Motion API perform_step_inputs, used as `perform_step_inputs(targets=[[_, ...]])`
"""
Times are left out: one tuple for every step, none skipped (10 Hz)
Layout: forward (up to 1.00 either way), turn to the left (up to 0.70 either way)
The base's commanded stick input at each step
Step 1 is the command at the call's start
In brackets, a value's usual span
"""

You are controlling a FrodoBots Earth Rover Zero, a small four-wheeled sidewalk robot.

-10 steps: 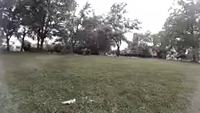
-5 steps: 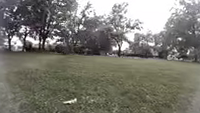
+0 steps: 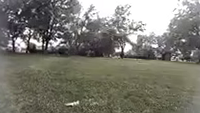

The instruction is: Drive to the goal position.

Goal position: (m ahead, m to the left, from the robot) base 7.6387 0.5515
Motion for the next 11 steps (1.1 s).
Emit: perform_step_inputs(targets=[[0.50,0.50],[0.50,0.50],[0.50,0.50],[0.50,0.50],[0.50,0.50],[0.50,0.50],[0.50,0.50],[0.50,0.09],[0.50,0.00],[0.50,0.00],[0.50,-0.23]])
